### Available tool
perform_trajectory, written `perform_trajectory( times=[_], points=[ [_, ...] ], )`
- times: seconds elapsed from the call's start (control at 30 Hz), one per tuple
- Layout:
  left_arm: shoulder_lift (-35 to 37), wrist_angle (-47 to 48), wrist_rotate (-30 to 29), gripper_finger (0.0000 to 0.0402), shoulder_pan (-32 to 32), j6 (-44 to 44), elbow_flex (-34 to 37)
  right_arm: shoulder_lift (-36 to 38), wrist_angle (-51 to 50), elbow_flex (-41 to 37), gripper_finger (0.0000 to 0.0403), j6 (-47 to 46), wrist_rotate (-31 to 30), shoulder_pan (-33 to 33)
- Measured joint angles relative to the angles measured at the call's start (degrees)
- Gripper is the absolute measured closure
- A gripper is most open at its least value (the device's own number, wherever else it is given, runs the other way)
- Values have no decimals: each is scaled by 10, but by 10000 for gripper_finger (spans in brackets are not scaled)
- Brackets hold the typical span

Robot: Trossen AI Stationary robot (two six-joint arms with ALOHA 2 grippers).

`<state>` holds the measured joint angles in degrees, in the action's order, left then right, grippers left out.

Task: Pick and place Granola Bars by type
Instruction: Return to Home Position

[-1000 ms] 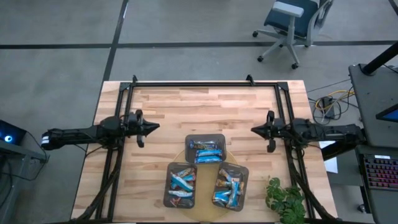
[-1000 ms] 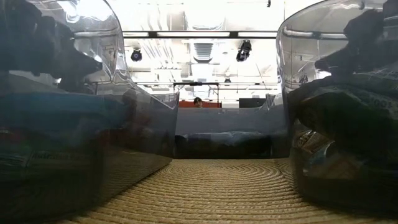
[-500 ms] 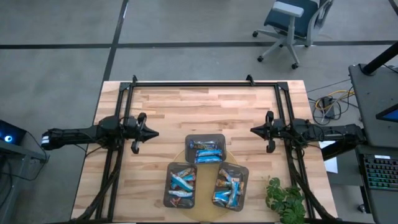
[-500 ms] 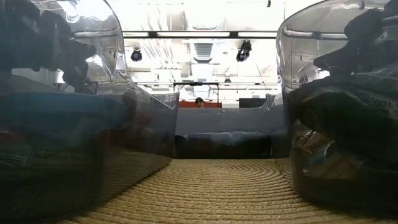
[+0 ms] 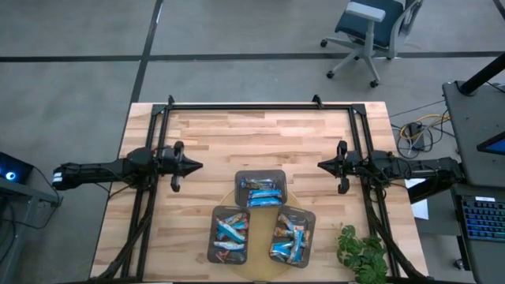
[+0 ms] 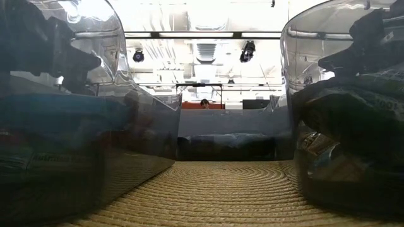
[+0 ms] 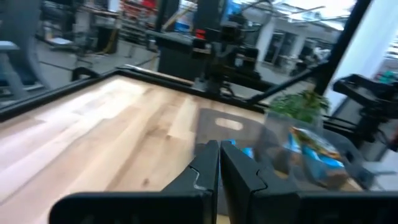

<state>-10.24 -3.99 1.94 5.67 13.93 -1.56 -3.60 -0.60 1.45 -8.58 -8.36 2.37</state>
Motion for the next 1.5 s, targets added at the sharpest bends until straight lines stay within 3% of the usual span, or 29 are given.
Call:
perform_trajectory(
  times=[0.2, 0.6, 1.13, 1.5],
  points=[
    [-1, 1, -36, 402, 0, 1, 0, 0, 0, 0, 394, 2, 0, 0],
    [-1, 5, -14, 402, 0, -52, 10, 0, 0, 0, 394, -6, -1, 0],
    [-1, 15, -14, 402, 0, -45, 10, 0, 0, 0, 394, 61, -4, 0],
    [-1, 15, -14, 402, 0, -45, 11, 0, 0, 0, 394, 56, -3, 0]
  ],
)
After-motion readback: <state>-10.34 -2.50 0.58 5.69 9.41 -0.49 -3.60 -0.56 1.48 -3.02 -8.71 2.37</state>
